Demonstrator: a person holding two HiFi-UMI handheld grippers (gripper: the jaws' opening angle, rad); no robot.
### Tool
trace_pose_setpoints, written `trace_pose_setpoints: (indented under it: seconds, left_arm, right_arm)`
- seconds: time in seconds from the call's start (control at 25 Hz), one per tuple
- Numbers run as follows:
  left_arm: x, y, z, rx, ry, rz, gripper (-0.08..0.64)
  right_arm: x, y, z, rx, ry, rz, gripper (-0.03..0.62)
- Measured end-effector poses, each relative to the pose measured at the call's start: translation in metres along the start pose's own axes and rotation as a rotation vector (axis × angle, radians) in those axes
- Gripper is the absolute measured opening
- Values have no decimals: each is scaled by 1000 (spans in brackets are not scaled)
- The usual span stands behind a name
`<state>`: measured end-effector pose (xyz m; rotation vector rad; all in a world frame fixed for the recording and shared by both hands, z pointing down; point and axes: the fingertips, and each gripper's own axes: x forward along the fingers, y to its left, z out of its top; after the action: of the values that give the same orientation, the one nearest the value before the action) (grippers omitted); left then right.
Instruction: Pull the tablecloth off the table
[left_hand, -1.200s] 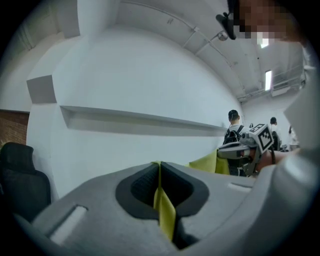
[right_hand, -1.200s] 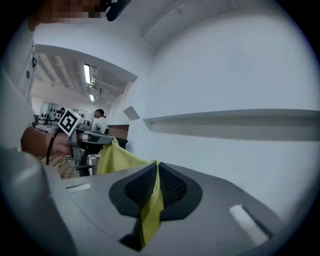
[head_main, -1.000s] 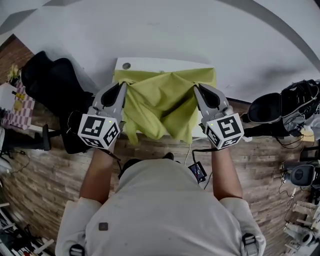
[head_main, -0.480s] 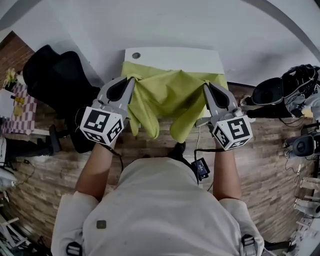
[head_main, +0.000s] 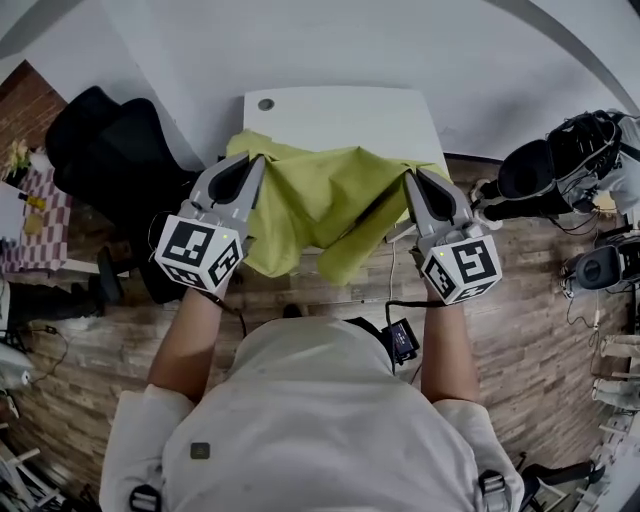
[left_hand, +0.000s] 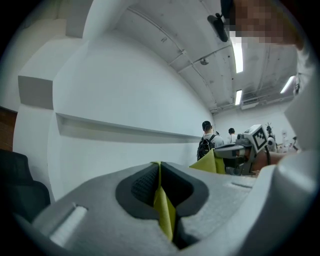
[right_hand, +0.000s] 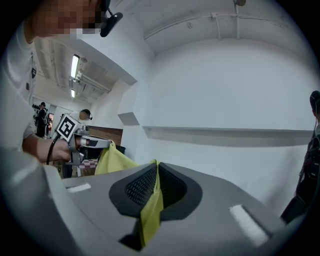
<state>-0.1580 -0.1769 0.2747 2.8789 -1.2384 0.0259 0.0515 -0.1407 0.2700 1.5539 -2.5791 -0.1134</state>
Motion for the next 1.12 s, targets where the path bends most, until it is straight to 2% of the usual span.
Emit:
trace_pose_setpoints:
  seconds: [0.28, 0.64, 0.92, 1.12]
  left_arm:
    - [-18, -70, 12, 14, -11, 50, 8]
    - [-42, -197, 6, 21, -13, 129, 9]
    - [-86, -232, -7, 18, 15, 169, 9]
    - [-105, -243, -9, 4, 5, 146, 9]
  right_arm:
    - [-63, -11, 3, 4, -33, 49, 18]
    - [-172, -33, -17, 21, -35, 152, 18]
    - [-213, -5, -27, 40, -44, 207, 18]
    - [-235, 21, -23, 27, -46, 213, 20]
